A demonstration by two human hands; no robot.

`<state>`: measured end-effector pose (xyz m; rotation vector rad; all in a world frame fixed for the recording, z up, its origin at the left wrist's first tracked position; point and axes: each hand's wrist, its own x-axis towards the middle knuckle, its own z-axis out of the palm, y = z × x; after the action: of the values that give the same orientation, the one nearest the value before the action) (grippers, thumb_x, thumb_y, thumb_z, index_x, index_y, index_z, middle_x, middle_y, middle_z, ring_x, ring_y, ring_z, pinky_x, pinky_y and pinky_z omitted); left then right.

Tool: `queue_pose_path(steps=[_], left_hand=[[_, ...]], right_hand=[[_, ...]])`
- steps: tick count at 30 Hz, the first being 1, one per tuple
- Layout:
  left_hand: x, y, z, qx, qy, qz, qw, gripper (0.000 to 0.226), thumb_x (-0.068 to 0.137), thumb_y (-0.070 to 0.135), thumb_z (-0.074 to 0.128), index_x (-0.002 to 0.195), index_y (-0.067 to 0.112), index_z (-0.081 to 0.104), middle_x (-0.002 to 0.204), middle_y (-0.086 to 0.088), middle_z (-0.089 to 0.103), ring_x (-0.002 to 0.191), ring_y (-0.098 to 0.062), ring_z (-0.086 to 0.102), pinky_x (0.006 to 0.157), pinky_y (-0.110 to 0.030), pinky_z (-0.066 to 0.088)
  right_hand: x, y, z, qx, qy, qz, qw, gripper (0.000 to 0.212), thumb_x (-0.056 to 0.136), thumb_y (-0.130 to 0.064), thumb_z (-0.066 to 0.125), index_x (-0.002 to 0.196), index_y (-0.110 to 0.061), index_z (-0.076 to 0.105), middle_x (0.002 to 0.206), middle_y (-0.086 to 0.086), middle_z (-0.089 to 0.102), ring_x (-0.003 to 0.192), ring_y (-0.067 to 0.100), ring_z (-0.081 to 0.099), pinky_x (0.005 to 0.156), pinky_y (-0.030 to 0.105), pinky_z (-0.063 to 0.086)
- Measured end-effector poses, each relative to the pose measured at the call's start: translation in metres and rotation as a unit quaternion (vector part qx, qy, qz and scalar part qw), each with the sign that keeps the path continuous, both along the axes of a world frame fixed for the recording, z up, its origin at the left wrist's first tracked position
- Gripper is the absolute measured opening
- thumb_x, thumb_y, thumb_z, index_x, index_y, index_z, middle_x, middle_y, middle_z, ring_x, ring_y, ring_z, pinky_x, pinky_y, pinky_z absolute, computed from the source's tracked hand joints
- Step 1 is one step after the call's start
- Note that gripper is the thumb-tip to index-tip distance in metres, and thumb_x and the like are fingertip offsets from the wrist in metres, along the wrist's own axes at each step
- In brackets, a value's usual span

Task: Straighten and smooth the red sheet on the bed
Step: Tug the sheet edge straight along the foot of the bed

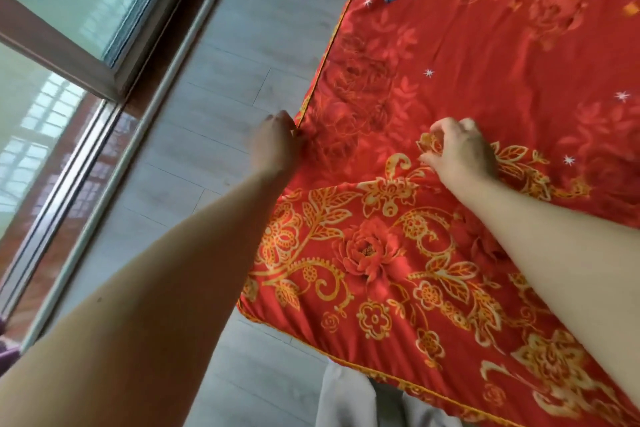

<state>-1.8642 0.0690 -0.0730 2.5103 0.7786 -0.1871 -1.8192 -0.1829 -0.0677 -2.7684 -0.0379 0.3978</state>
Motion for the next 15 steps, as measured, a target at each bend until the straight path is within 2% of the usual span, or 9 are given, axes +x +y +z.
queue_pose_path(steps=[2, 4, 7, 9, 11, 15], left_hand=[[0.008, 0.0, -0.004, 0.01, -0.002, 0.009, 1.0, 0.019, 0.081, 0.018, 0.064, 0.094, 0.004, 0.067, 0.098, -0.022, 0.069, 0.094, -0.037, 0.063, 0.075, -0.039, 0.047], [0.013, 0.0, -0.006, 0.05, 0.012, -0.023, 0.998, 0.018, 0.082, 0.009, 0.055, 0.092, 0.0, 0.066, 0.098, -0.026, 0.068, 0.093, -0.041, 0.063, 0.073, -0.042, 0.048], [0.017, 0.0, -0.007, 0.085, 0.031, -0.071, 0.993, 0.021, 0.087, 0.004, 0.045, 0.099, -0.006, 0.059, 0.106, -0.03, 0.062, 0.098, -0.046, 0.06, 0.077, -0.047, 0.047], [0.024, 0.0, -0.009, 0.098, 0.027, -0.064, 0.993, 0.021, 0.088, 0.001, 0.041, 0.102, -0.006, 0.054, 0.109, -0.029, 0.06, 0.099, -0.046, 0.059, 0.08, -0.048, 0.047], [0.031, 0.002, -0.01, 0.109, 0.012, -0.042, 0.993, 0.021, 0.088, 0.0, 0.041, 0.104, -0.005, 0.053, 0.111, -0.028, 0.058, 0.1, -0.046, 0.058, 0.081, -0.048, 0.046], [0.03, 0.0, -0.012, 0.095, -0.036, -0.014, 0.995, 0.021, 0.084, -0.002, 0.043, 0.1, -0.003, 0.057, 0.108, -0.026, 0.058, 0.097, -0.043, 0.057, 0.078, -0.046, 0.044]], right_hand=[[0.006, 0.001, -0.004, -0.019, -0.005, -0.011, 1.0, 0.019, 0.081, -0.02, 0.07, 0.098, -0.018, 0.063, 0.111, 0.013, 0.059, 0.101, 0.033, 0.058, 0.076, 0.035, 0.045], [0.011, 0.003, -0.007, -0.055, 0.01, 0.0, 0.998, 0.007, 0.085, -0.02, 0.064, 0.091, -0.015, 0.066, 0.107, 0.013, 0.062, 0.096, 0.035, 0.061, 0.07, 0.032, 0.043], [0.017, 0.008, -0.011, -0.093, 0.008, 0.017, 0.995, 0.018, 0.093, -0.021, 0.051, 0.1, -0.011, 0.065, 0.11, 0.015, 0.061, 0.099, 0.038, 0.062, 0.074, 0.039, 0.048], [0.029, 0.009, -0.011, -0.045, -0.019, -0.043, 0.998, 0.021, 0.095, -0.021, 0.046, 0.101, -0.01, 0.062, 0.112, 0.017, 0.06, 0.1, 0.038, 0.061, 0.08, 0.043, 0.05], [0.043, 0.01, -0.008, 0.033, -0.044, -0.084, 0.995, 0.019, 0.093, -0.02, 0.048, 0.096, -0.009, 0.063, 0.111, 0.019, 0.061, 0.102, 0.037, 0.059, 0.084, 0.041, 0.047], [0.046, 0.009, -0.006, 0.057, 0.0, 0.035, 0.998, 0.012, 0.087, -0.017, 0.059, 0.091, -0.012, 0.069, 0.109, 0.017, 0.063, 0.103, 0.033, 0.058, 0.088, 0.033, 0.043]])
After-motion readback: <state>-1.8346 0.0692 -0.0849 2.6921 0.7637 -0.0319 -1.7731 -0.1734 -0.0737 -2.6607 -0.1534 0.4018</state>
